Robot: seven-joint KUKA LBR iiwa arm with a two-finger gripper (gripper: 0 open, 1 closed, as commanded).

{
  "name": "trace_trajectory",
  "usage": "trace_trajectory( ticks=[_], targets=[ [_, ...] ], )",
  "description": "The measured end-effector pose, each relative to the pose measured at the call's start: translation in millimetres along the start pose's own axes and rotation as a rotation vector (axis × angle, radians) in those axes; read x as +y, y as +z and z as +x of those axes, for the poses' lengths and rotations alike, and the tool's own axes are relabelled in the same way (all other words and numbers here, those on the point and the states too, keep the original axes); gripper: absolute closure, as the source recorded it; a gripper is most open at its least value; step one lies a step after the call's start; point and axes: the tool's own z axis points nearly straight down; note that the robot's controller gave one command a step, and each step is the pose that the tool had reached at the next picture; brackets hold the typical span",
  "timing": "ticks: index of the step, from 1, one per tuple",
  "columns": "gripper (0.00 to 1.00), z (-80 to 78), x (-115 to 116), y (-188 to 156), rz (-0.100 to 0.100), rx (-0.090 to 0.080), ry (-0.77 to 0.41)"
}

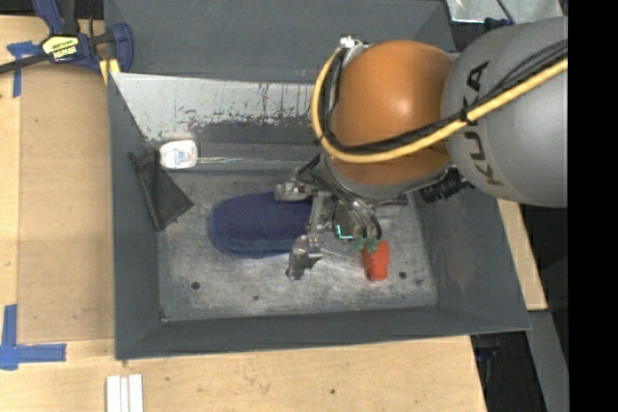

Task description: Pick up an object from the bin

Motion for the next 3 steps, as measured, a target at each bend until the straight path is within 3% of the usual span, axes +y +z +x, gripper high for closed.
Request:
trace_trajectory(
  ticks=[1, 2, 3],
  targets=[
    [0.00, -49.6, -21.1, 138.5, -0.006, -0.021, -0.020],
    [1.00, -54.7, -20.8, 131.2, -0.009, -0.042, -0.018],
    [1.00, -59.4, -14.2, 2.2, -0.003, -0.017, 0.013]
  ],
)
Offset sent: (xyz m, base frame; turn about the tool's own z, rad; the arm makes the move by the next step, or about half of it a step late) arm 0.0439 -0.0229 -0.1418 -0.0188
